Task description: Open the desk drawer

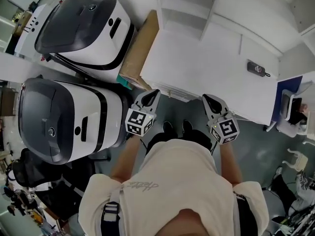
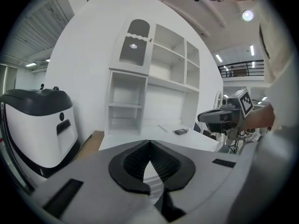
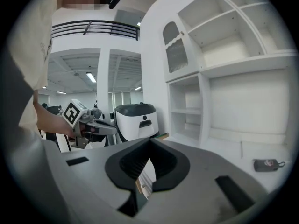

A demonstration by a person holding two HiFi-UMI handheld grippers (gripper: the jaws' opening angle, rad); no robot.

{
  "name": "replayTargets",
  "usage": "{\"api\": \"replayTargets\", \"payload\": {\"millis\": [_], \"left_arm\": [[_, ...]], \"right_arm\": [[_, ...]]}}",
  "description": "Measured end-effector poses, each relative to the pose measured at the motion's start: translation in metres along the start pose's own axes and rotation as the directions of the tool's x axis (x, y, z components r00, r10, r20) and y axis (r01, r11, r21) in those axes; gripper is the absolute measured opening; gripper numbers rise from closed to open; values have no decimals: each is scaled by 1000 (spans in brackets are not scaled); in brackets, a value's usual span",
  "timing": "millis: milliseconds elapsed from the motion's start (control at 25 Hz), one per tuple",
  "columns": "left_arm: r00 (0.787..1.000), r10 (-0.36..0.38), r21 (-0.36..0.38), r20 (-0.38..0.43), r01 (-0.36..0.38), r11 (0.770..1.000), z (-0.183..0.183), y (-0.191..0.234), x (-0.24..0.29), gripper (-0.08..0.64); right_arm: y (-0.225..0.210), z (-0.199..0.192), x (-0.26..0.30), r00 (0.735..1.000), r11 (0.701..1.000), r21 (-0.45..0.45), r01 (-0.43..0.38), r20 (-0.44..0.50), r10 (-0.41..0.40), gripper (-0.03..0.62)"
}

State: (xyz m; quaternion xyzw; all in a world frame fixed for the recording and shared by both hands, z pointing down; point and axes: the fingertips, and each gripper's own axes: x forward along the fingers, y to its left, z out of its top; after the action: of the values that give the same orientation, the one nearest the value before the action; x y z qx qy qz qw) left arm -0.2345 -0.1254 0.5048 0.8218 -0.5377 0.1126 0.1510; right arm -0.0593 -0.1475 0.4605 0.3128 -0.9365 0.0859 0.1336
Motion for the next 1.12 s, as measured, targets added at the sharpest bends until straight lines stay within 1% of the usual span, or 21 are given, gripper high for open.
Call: {"api": "replayTargets", "payload": {"millis": [280, 480, 600, 760, 920, 1120], "left_arm": [[995, -103, 53, -13, 104, 993, 6, -13, 25, 3], [992, -116, 85, -48, 120, 989, -2, -24, 41, 3], [991, -104, 95, -89, 112, 989, -12, -32, 48, 3], [982, -83, 42, -169, 91, 995, -42, -37, 63, 3], [966, -47, -17, -256, 44, 999, -83, -34, 70, 3], [942, -1, -54, -337, -18, 998, -122, -34, 78, 4]], "right_arm": [[-7, -9, -25, 993, 993, 38, 116, -4, -116, 2], [-15, -17, -38, 991, 990, 55, 131, 1, -131, 2], [-23, -23, -43, 993, 991, 68, 114, -5, -114, 2], [-34, -33, -45, 997, 995, 66, 74, -17, -73, 2], [-43, -40, -43, 999, 997, 70, 40, -18, -39, 2], [-58, -55, -46, 999, 998, 67, 3, -42, 0, 2]]}}
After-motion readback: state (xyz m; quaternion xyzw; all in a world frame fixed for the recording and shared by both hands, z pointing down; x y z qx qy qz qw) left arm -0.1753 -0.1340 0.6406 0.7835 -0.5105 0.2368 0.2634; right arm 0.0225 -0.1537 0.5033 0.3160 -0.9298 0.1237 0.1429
